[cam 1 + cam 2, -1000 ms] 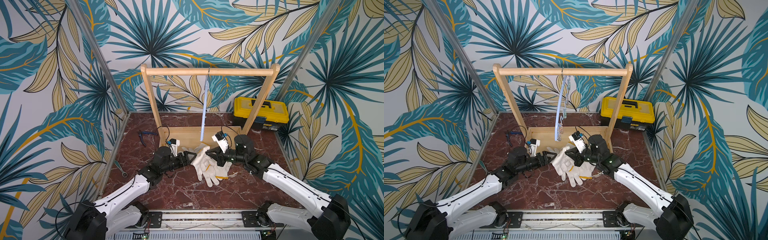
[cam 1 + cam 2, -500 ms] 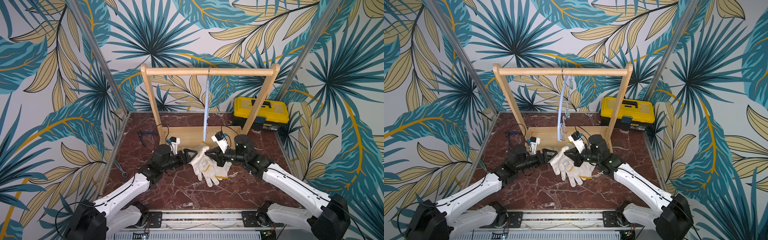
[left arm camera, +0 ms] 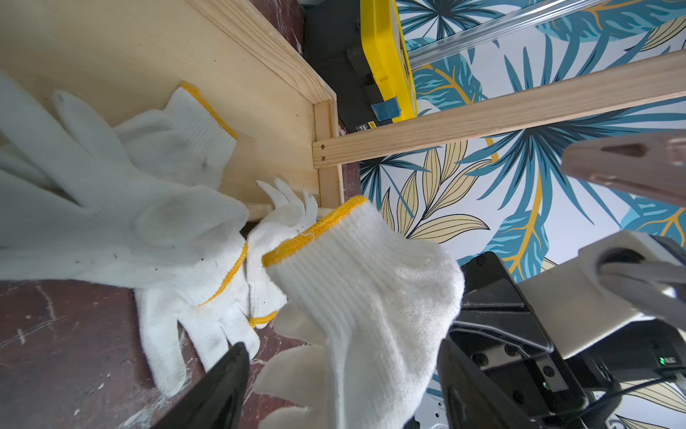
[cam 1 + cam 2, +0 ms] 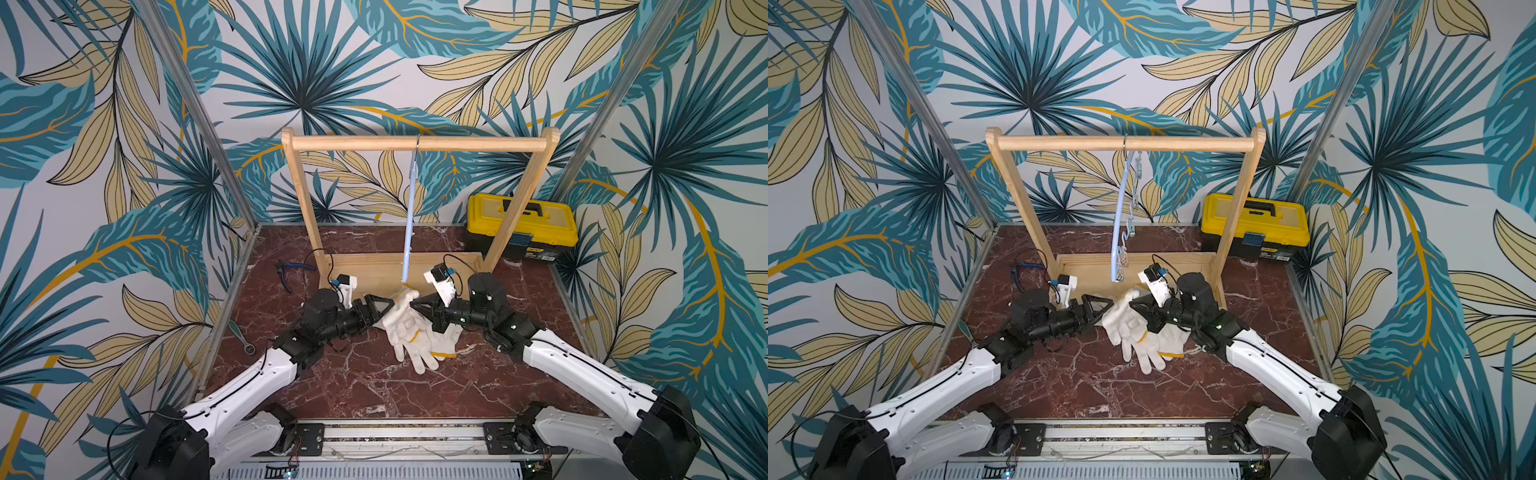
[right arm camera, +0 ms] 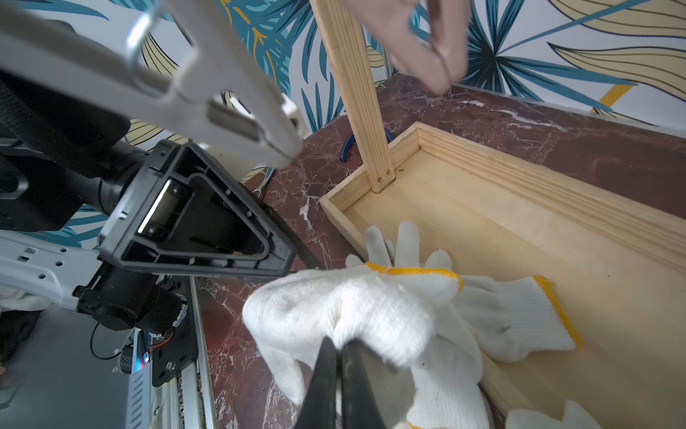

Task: Clip the gloves onto a hanger to dry
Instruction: Pick up the glove from the center of the board.

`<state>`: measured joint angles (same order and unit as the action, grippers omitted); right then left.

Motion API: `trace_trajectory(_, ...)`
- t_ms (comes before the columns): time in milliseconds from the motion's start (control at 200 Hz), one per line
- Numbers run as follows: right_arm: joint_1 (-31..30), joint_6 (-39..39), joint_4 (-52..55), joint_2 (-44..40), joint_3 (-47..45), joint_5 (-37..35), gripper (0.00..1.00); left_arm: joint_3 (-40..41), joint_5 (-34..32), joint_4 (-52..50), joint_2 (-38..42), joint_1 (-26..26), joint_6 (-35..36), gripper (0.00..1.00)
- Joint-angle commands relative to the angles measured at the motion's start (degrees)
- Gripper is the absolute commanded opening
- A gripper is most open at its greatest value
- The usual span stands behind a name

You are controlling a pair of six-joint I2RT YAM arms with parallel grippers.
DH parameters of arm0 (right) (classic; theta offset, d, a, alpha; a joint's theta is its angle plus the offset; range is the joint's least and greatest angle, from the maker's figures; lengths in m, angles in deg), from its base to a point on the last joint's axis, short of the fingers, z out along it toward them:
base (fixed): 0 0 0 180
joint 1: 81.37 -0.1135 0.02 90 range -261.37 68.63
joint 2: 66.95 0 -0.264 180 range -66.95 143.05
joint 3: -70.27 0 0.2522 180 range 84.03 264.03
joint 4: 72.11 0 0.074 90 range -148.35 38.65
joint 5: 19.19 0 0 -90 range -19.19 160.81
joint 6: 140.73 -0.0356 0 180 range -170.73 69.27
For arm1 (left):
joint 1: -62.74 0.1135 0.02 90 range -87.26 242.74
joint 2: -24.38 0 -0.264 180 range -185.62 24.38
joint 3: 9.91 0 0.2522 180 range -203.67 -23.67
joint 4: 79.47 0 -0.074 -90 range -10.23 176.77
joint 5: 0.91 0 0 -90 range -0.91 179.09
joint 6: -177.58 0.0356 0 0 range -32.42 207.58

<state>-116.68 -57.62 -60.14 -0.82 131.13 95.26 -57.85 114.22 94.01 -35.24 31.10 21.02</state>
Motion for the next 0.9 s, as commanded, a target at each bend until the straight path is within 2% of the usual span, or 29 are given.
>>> trace_trajectory(0,-0.22,-1.22,-5.08,0.75,-0.95,-0.44,0.0,-0.89,0.43,2.07,0.99,0.52,-2.07,0.8)
trace_trajectory(165,-0.84,-2.44,-7.58,2.78,-0.95,0.77,0.0,1.2,0.36,6.35,0.48,0.89,-4.9,0.79)
trace_trajectory(305,-2.21,-3.28,-8.32,4.59,-0.99,1.48,0.0,1.13,-0.12,6.29,0.63,0.96,-4.56,0.72)
trace_trajectory(446,-3.22,-4.27,-9.02,5.17,-1.81,1.49,0.0,1.55,-1.37,6.29,1.37,1.14,-4.27,0.6)
trace_trajectory(716,-3.77,-6.09,-9.2,4.61,-3.92,0.71,0.0,2.71,-4.51,6.31,2.92,1.23,-2.16,0.25)
trace_trajectory(806,-3.86,-6.72,-8.71,4.56,-4.11,0.7,0.0,2.37,-4.34,6.33,2.93,1.23,0.53,0.17)
trace_trajectory(896,-3.89,-7.39,-8.05,4.35,-4.24,0.53,0.0,1.79,-3.12,6.29,3.1,1.23,6.56,0.11)
